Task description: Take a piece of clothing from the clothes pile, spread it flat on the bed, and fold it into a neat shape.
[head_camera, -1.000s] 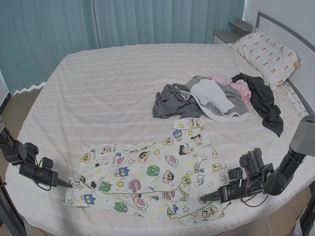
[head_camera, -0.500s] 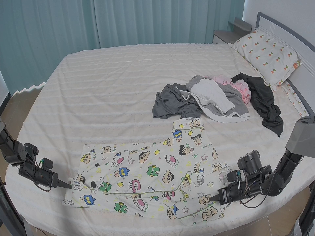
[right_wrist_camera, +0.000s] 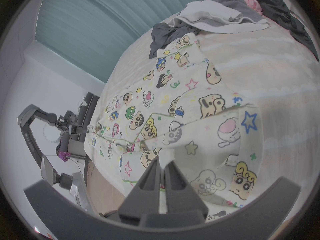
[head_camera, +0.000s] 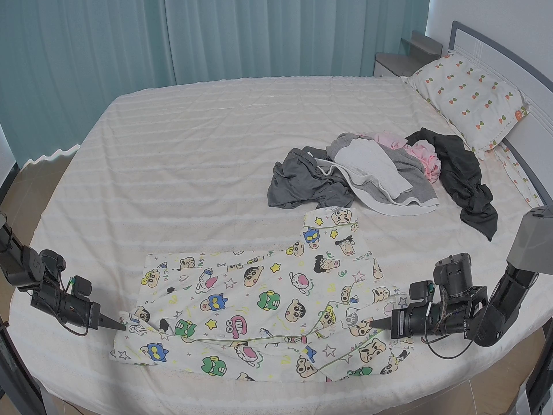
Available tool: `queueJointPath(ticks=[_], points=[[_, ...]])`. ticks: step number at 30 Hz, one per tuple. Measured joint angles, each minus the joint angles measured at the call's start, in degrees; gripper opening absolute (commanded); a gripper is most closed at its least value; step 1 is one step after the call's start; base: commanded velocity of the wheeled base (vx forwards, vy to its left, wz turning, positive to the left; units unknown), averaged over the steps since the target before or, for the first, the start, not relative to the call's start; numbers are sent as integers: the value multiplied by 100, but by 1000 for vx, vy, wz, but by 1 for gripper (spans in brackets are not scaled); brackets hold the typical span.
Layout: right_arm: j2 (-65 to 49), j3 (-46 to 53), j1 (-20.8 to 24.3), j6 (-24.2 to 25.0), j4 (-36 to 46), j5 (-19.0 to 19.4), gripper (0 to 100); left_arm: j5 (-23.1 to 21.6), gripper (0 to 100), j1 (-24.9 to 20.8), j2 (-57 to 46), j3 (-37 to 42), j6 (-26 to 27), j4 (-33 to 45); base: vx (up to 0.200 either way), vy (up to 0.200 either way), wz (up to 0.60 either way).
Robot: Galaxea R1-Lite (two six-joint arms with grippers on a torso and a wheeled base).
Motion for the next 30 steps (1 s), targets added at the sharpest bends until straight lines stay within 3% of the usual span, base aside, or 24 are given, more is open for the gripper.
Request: queueJointPath(ticks=[18, 30], points=[[413, 87, -350, 183, -1330, -255, 0, 0, 0, 22, -138, -65, -74, -93, 0, 0, 0], [661, 74, -379, 183, -1404, -263, 0, 11, 0, 11, 5, -76, -173, -369, 0, 0, 0]])
